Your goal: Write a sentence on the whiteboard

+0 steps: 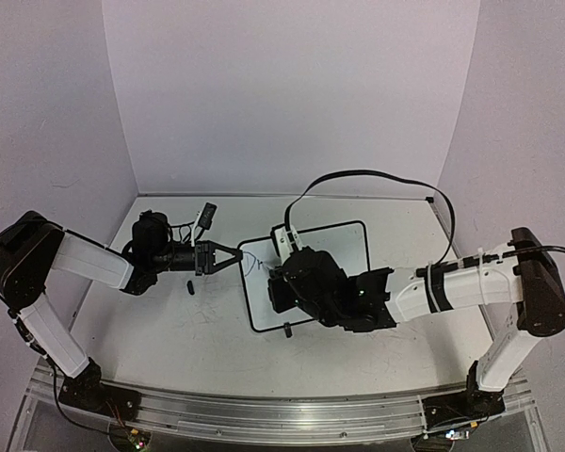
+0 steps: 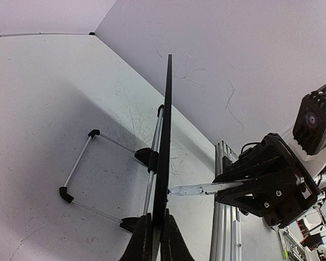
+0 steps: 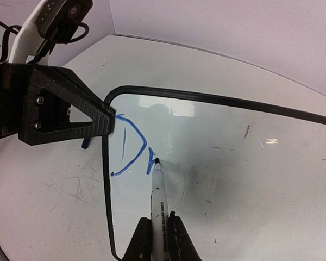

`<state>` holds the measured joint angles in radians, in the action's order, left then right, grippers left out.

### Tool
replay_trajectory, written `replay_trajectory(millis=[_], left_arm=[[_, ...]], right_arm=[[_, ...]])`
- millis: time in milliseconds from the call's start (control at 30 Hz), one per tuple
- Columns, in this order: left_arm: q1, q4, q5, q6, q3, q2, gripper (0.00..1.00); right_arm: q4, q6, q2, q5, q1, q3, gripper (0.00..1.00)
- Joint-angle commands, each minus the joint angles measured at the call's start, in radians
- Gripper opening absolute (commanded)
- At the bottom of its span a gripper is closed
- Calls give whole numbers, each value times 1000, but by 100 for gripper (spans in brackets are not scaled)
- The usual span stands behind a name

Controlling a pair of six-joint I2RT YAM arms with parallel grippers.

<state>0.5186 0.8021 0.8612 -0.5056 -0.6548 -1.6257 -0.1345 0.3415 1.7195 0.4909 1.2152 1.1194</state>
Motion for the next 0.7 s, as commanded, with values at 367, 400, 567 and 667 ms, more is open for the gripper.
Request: replay_trajectory(millis=[367, 400, 567, 667], left_arm=[[6, 16, 56, -26, -34, 10, 0], [6, 16, 59, -26, -36, 9, 0], [6, 10, 60, -19, -32, 17, 0], [7, 2, 56, -13, -29, 20, 0]], right_arm=[[-175, -43, -219, -64, -25, -206, 0], [-165, -48, -212, -81, -25, -197, 0], [-144, -59, -173, -128, -24, -154, 0], [-147, -74, -157, -154, -23, -142, 0]])
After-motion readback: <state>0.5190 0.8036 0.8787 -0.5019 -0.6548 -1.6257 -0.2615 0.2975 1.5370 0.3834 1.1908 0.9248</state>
